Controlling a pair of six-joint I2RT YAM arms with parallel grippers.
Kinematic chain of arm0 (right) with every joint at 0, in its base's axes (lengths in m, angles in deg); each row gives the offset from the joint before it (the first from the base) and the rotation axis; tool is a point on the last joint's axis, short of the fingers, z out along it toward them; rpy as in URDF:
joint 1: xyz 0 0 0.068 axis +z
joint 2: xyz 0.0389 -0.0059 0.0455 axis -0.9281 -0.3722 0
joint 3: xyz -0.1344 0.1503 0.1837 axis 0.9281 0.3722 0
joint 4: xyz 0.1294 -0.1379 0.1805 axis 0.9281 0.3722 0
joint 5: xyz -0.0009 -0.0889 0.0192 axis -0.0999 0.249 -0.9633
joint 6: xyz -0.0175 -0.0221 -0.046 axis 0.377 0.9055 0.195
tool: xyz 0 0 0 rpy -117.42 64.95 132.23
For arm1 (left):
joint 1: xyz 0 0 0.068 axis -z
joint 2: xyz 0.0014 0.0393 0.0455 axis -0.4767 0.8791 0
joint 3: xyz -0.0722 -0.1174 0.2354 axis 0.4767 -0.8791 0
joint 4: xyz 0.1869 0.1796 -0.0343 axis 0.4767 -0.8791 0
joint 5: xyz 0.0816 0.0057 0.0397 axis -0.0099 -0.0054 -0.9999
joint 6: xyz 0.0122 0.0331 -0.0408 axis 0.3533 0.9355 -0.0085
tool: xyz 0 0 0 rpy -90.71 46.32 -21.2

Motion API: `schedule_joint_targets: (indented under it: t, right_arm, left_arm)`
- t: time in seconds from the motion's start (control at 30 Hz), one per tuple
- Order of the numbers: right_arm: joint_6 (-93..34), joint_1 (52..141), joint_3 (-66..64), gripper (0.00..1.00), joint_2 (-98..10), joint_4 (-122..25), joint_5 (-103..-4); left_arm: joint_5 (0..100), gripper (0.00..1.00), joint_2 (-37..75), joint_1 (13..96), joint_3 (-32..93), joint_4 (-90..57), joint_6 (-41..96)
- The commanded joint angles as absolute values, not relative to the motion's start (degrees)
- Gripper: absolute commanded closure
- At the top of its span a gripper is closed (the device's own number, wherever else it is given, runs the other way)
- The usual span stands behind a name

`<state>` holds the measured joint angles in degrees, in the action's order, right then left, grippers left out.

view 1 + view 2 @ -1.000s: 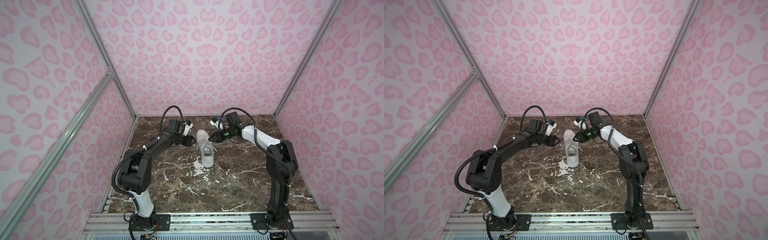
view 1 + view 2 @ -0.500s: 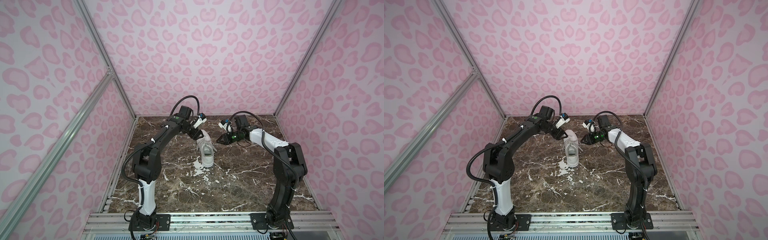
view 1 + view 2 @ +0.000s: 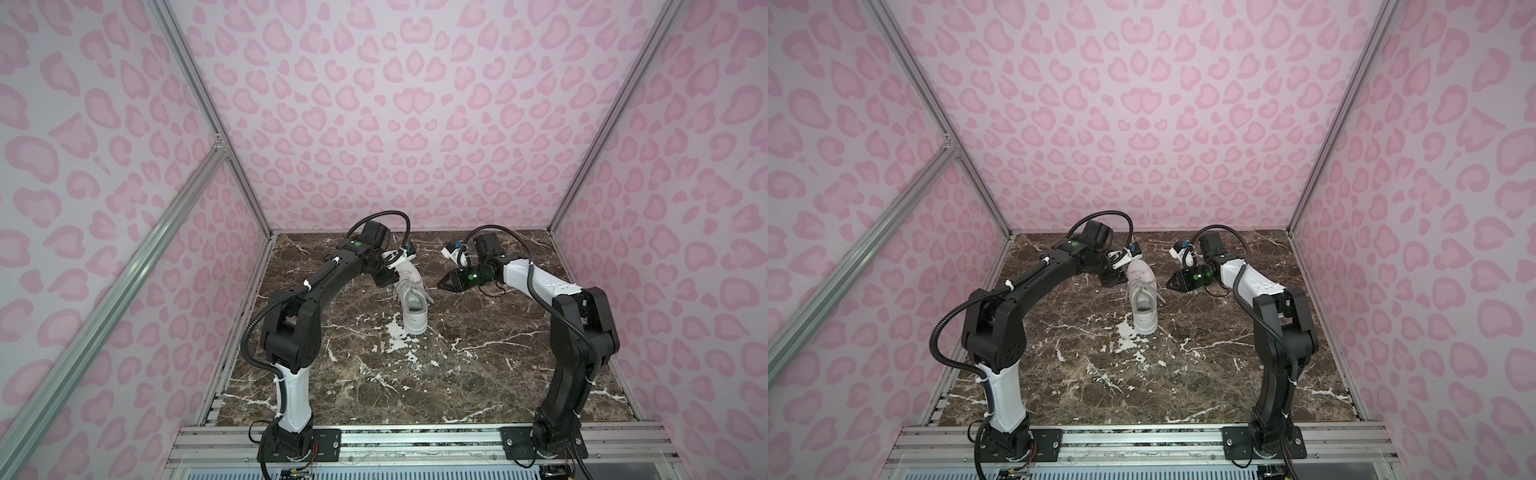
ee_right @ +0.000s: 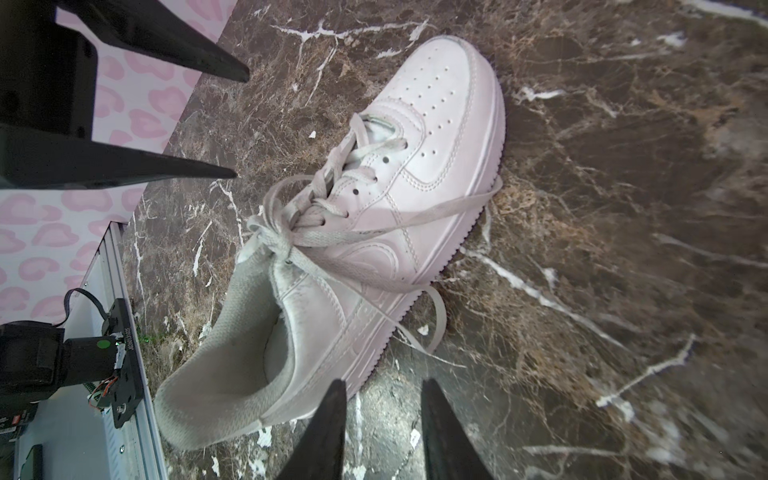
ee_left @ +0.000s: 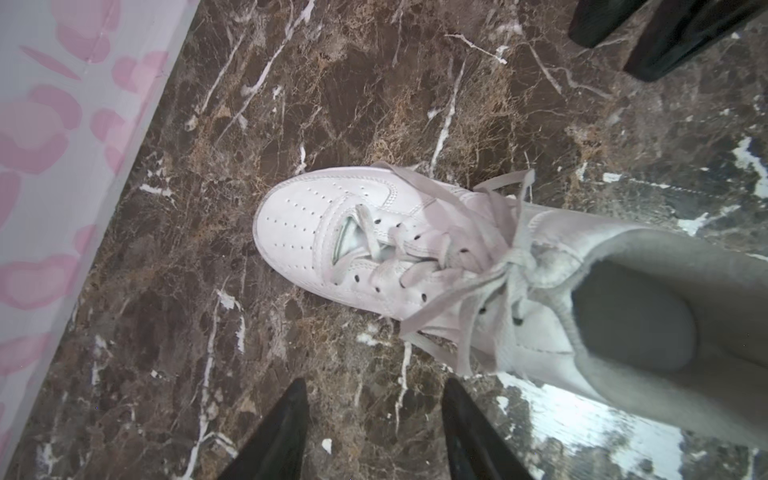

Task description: Tie the shoes

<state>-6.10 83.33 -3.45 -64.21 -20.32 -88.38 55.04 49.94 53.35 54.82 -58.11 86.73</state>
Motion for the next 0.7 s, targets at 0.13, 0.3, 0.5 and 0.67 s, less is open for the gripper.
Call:
schedule_joint_targets:
  t: [0.13,0.3,0.5,0.67]
  right_arm:
    - [-4.9,83.4,-3.1,0.68,-64.2,-17.4,-88.5]
    - [-4.6,83.4,-3.3,0.68,-64.7,-16.5,-88.5]
    - [-4.7,83.5,-3.5,0.68,-65.0,-15.7,-88.2]
    - [-4.8,83.7,-3.7,0.68,-65.3,-15.8,-88.2]
  left_arm:
    - [60.5,0.49,53.0,53.0,58.4,-58.8,95.9]
    - [62.3,0.51,55.6,52.9,61.4,-61.3,98.2]
    - [65.7,0.54,58.4,52.7,64.9,-65.7,100.2]
    - [66.2,0.54,58.7,52.5,65.0,-66.3,101.2]
